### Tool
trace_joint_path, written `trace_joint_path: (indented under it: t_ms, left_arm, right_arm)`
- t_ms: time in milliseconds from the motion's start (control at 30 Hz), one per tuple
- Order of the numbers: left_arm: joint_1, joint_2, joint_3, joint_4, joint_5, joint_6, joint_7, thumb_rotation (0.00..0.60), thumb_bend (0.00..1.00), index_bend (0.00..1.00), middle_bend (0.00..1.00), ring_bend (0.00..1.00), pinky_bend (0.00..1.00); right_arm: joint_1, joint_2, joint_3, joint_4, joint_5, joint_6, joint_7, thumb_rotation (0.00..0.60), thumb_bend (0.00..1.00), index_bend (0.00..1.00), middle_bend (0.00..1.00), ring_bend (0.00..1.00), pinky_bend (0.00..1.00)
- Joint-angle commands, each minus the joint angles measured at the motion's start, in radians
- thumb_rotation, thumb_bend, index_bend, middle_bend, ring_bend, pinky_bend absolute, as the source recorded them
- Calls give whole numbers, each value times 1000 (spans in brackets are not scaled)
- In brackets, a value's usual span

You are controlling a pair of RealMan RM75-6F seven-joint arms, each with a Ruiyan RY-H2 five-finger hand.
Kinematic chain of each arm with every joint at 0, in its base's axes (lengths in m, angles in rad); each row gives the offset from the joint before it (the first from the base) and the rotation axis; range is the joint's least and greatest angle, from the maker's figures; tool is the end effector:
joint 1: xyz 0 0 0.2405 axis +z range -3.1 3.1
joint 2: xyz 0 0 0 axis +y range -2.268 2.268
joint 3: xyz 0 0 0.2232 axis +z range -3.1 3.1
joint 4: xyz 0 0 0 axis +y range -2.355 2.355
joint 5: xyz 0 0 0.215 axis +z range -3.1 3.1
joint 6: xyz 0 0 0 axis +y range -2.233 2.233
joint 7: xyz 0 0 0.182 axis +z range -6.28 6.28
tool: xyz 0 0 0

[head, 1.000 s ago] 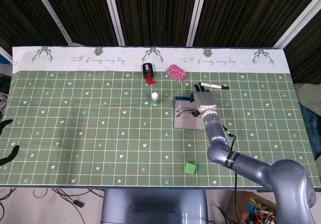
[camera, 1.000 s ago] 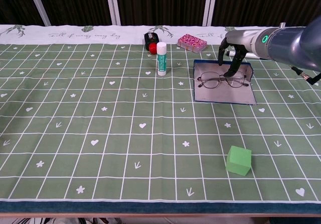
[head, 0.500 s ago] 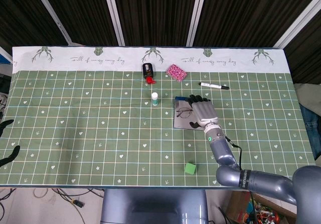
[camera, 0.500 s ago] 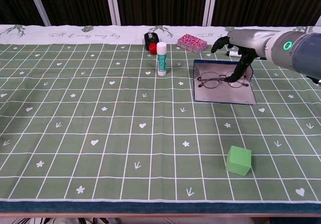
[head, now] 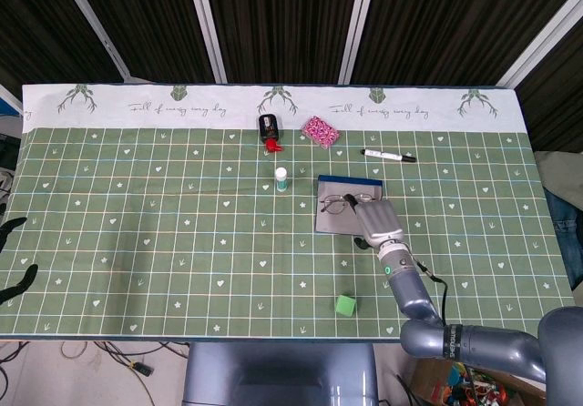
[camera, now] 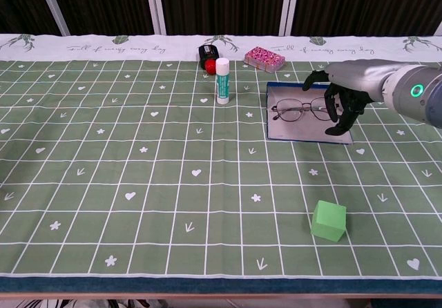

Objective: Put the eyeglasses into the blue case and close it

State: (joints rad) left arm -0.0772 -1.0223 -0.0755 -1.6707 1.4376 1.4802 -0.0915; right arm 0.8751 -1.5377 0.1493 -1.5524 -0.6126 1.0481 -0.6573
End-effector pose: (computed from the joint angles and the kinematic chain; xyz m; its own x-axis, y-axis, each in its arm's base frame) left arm -0.2890 0.2196 0.1709 0.3386 -0.0229 0.9407 0.9400 0.0535 -0.3370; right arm -0.1318 -0.3682 -0.0341 0.5164 -0.3444 0.7841 -0.8557 -0.1702 0.4887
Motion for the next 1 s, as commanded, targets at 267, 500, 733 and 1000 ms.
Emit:
trace_joint_path:
  t_ms: [267, 500, 733, 1000]
  left_arm:
    - [-1, 1, 0, 1, -1, -3, 0, 600, 314, 160, 0, 0, 0]
    - [-2, 1, 0, 1, -4, -6, -1, 600, 314, 160, 0, 0, 0]
    - [-2, 2, 0, 1, -5, -8, -1, 600, 314, 159, 0, 0, 0]
    - [-3, 2, -1, 2, -6, -9, -2, 600, 314, 160, 0, 0, 0]
  right_arm:
    - [29, -26, -5, 35, 92, -21, -81, 600, 404, 160, 685, 719, 690]
    - [44, -42, -2, 55, 132, -33, -109, 600, 422, 131, 688, 724, 690]
    - [55, -56, 2, 78, 154, -40, -125, 600, 451, 117, 689, 726, 690]
    - [55, -61, -2, 88, 166, -43, -129, 600, 464, 118, 689, 726, 690]
